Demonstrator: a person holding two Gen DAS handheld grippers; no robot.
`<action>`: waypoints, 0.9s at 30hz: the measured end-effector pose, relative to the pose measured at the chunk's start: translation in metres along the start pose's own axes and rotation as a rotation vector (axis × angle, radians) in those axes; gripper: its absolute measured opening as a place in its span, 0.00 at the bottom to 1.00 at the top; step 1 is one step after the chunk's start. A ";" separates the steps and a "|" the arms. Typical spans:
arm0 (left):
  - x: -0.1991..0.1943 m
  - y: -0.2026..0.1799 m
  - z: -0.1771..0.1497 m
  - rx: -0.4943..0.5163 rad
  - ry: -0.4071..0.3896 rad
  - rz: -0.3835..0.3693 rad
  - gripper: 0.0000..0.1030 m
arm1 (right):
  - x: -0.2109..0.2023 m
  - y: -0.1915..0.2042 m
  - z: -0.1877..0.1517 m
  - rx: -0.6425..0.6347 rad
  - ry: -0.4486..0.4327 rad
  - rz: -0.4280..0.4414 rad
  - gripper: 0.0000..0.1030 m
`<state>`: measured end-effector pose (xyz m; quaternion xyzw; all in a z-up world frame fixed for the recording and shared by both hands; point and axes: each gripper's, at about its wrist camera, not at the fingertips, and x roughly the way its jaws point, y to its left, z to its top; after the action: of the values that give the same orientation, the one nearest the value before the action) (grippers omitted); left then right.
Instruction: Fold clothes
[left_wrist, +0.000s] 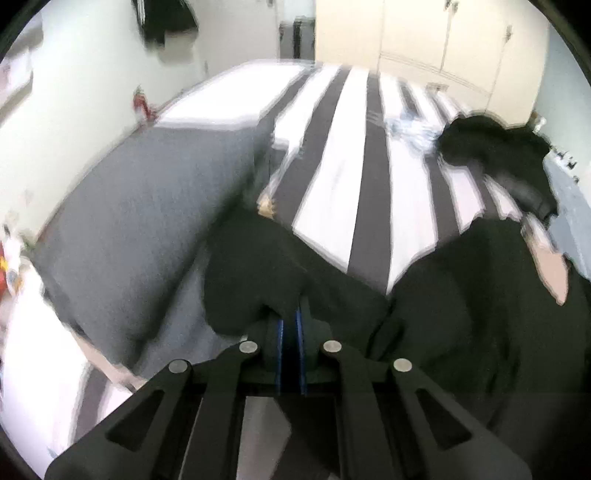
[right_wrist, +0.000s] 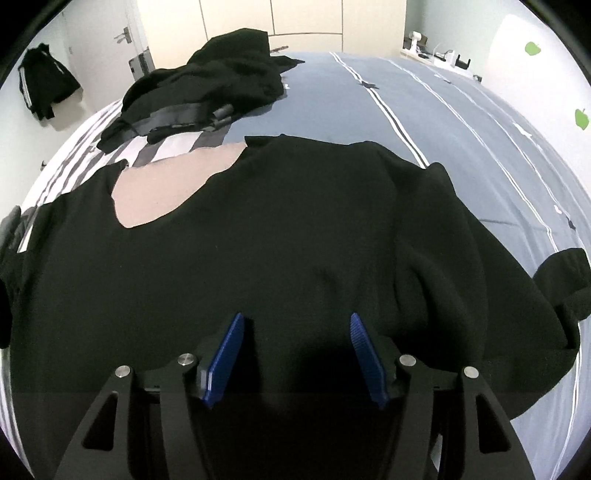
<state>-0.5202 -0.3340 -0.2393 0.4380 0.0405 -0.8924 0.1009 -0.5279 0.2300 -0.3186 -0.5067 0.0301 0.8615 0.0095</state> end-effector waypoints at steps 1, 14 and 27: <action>-0.014 0.006 0.013 0.006 -0.038 0.000 0.04 | 0.002 0.000 -0.001 -0.003 0.006 -0.006 0.55; -0.017 0.169 0.097 -0.073 -0.067 0.307 0.04 | 0.011 0.008 -0.004 -0.020 0.033 -0.077 0.55; 0.013 0.232 0.015 -0.349 0.155 0.223 0.30 | 0.014 0.012 -0.004 -0.024 0.049 -0.106 0.56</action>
<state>-0.4896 -0.5650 -0.2372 0.4831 0.1532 -0.8188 0.2699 -0.5319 0.2176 -0.3325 -0.5287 -0.0072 0.8474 0.0483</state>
